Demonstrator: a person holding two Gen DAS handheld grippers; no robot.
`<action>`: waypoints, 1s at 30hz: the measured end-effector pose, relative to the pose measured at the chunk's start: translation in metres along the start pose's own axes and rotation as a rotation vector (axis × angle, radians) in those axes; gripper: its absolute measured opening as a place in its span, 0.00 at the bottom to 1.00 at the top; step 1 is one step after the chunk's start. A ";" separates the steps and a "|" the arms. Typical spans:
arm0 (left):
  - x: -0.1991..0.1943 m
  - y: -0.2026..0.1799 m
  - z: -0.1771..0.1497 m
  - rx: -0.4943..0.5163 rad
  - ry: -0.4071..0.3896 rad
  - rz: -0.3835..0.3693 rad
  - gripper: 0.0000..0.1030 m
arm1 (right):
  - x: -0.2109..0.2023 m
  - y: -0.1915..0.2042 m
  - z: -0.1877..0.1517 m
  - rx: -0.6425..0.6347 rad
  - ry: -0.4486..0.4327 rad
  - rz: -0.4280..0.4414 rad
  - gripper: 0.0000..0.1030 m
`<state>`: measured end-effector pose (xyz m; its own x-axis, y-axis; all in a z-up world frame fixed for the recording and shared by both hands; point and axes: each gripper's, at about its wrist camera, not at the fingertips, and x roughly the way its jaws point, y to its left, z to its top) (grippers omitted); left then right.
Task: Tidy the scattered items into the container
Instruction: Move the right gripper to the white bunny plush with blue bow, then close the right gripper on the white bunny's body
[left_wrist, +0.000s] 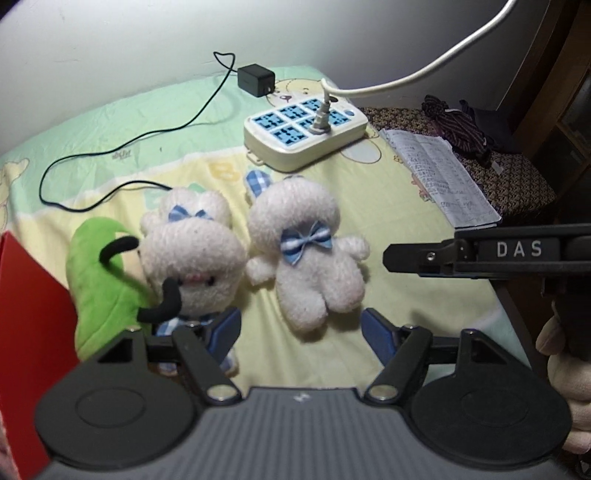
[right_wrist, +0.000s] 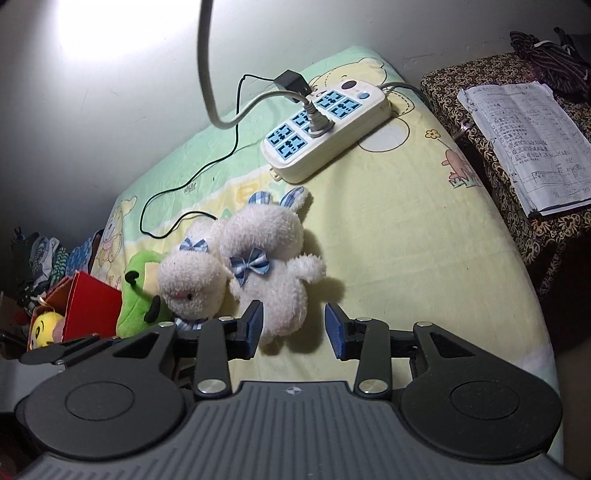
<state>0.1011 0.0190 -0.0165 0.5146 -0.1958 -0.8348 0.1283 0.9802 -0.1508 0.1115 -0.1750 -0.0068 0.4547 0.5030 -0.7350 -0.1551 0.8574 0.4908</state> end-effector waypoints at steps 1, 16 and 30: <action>0.007 0.000 0.002 0.002 0.002 -0.009 0.72 | 0.003 -0.004 0.004 0.025 -0.002 0.011 0.41; 0.070 0.022 0.024 -0.107 0.058 -0.117 0.79 | 0.066 -0.010 0.036 0.011 0.048 0.121 0.56; 0.072 0.016 0.028 -0.062 0.043 -0.100 0.64 | 0.097 -0.012 0.032 0.081 0.146 0.219 0.52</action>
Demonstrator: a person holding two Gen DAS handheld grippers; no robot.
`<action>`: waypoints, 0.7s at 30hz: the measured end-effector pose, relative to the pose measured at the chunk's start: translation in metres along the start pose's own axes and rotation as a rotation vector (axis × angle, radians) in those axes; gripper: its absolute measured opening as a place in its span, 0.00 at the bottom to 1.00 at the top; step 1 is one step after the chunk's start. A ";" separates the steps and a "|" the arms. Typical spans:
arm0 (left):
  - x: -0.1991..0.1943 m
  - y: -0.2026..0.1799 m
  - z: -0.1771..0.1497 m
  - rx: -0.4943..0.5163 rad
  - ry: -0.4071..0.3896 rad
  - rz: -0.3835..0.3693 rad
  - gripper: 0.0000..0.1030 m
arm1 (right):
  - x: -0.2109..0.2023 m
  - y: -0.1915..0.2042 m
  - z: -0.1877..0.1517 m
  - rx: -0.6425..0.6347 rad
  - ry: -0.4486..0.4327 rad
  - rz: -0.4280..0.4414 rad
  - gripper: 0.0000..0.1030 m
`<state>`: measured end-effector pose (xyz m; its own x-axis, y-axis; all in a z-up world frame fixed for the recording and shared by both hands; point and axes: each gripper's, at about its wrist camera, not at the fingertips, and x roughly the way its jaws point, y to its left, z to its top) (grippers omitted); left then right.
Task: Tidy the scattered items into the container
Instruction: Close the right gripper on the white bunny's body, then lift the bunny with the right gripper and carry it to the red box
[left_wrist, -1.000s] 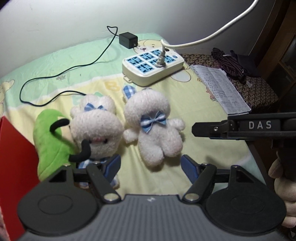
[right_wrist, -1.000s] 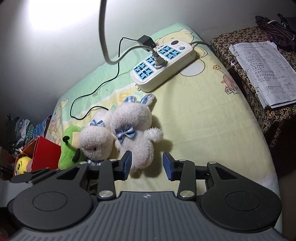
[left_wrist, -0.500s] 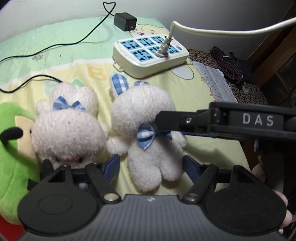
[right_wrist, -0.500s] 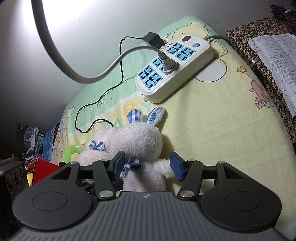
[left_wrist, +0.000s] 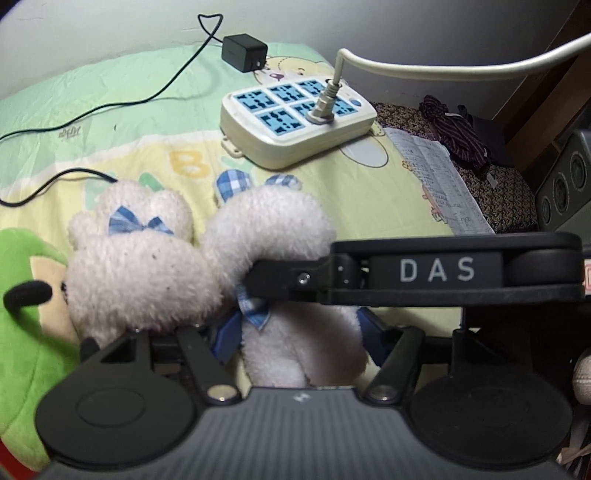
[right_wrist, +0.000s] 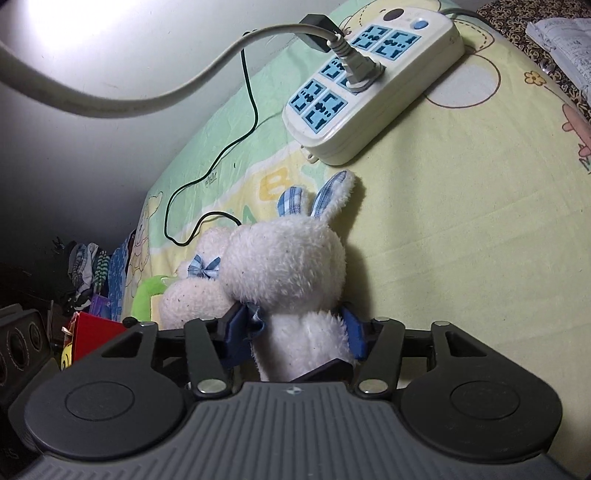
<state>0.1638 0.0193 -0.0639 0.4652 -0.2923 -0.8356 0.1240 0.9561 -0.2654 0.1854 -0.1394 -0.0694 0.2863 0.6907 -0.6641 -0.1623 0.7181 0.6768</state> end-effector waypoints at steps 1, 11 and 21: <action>-0.001 -0.002 -0.001 0.010 0.002 -0.003 0.64 | -0.002 0.001 -0.001 -0.001 0.000 0.001 0.50; -0.024 -0.031 -0.018 0.101 0.016 -0.050 0.62 | -0.040 0.002 -0.017 0.022 -0.012 -0.024 0.48; -0.049 -0.048 -0.062 0.202 0.058 -0.062 0.62 | -0.066 0.016 -0.060 0.007 -0.002 -0.062 0.48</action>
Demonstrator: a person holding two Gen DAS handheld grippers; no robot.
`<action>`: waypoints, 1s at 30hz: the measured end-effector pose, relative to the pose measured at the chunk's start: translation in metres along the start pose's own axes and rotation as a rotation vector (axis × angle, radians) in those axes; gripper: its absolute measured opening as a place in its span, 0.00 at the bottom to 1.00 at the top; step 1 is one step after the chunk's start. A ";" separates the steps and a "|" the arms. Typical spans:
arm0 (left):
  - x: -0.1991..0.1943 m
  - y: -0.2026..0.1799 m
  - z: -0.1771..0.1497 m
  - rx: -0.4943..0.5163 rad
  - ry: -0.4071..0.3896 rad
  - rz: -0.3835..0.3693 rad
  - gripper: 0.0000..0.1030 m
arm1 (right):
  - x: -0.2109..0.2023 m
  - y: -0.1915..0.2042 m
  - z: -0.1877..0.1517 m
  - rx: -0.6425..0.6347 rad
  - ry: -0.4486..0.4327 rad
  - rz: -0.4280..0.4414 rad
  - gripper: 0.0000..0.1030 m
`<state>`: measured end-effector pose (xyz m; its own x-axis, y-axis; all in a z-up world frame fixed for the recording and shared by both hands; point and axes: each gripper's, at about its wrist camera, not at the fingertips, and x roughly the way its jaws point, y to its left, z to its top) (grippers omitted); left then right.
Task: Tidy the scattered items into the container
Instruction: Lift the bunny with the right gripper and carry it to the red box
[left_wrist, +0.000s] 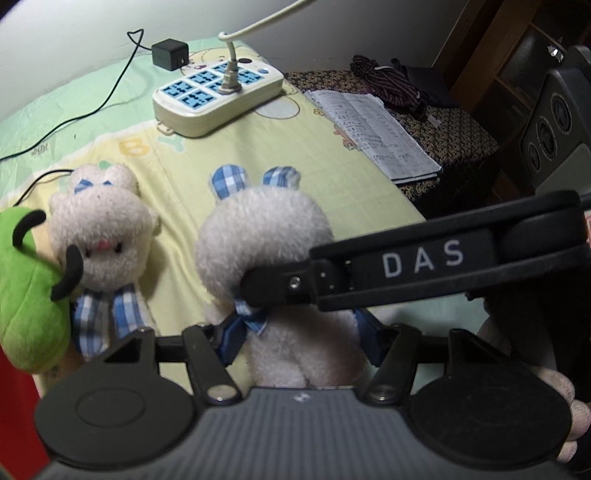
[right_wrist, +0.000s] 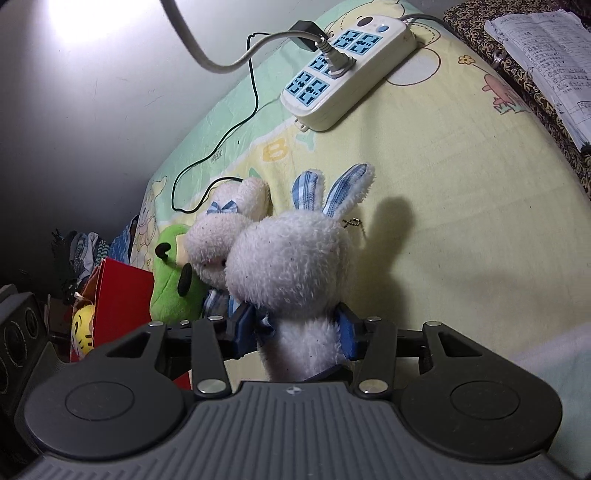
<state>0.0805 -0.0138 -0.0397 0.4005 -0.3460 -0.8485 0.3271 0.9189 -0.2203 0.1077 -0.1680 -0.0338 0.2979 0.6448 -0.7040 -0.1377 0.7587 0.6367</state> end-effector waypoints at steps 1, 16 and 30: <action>-0.003 -0.002 -0.005 0.006 0.001 0.000 0.62 | 0.000 0.004 -0.005 -0.008 0.004 -0.006 0.48; -0.062 -0.013 -0.069 0.038 -0.040 0.019 0.62 | -0.016 0.052 -0.067 -0.125 0.042 -0.012 0.48; -0.130 0.013 -0.096 -0.030 -0.143 0.062 0.62 | -0.017 0.118 -0.086 -0.270 0.052 0.055 0.48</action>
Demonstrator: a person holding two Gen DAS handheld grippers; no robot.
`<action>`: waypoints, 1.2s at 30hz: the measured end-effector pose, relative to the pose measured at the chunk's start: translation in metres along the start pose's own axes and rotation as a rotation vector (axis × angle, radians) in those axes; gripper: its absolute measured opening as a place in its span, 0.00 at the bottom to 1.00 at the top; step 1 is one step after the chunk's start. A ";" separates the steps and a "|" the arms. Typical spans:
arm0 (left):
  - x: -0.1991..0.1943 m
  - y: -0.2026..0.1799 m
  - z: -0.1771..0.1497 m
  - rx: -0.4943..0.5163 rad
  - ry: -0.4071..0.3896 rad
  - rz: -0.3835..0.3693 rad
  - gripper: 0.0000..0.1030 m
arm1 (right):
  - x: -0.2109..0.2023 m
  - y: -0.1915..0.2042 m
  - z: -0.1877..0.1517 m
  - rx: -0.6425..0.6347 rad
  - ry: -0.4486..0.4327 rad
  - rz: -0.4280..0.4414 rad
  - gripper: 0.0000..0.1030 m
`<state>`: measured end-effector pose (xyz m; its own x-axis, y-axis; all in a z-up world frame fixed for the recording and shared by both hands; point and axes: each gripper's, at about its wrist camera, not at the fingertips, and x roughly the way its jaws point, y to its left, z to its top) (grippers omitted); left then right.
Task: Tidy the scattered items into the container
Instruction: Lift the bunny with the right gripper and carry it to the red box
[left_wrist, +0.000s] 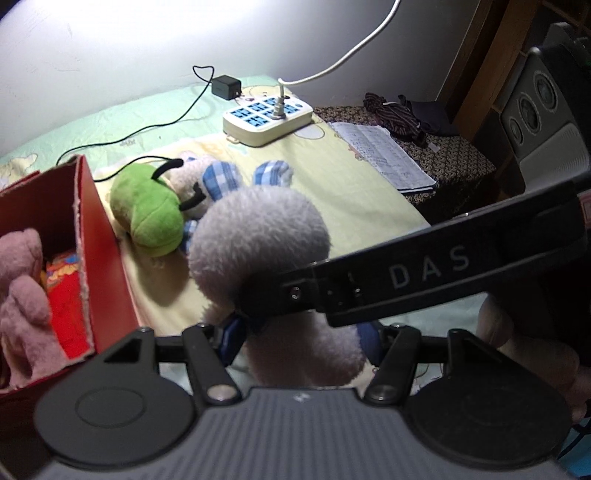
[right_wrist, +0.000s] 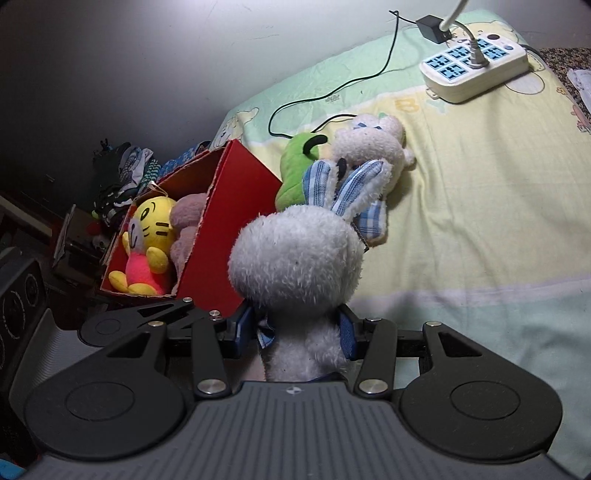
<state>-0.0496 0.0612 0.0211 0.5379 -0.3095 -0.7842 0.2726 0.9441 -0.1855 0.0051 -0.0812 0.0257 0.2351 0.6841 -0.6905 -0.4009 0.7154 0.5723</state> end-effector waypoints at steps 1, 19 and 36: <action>-0.004 0.003 0.000 -0.002 -0.005 -0.003 0.62 | 0.000 0.005 0.000 -0.010 -0.002 0.002 0.48; -0.081 0.088 0.001 -0.002 -0.123 -0.070 0.61 | 0.010 0.102 0.015 -0.072 -0.114 0.001 0.48; -0.089 0.169 -0.010 -0.126 -0.149 -0.079 0.62 | 0.069 0.164 0.038 -0.188 -0.079 -0.036 0.48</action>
<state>-0.0587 0.2496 0.0534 0.6333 -0.3875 -0.6699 0.2215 0.9202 -0.3229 -0.0105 0.0884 0.0890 0.3179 0.6725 -0.6683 -0.5475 0.7057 0.4497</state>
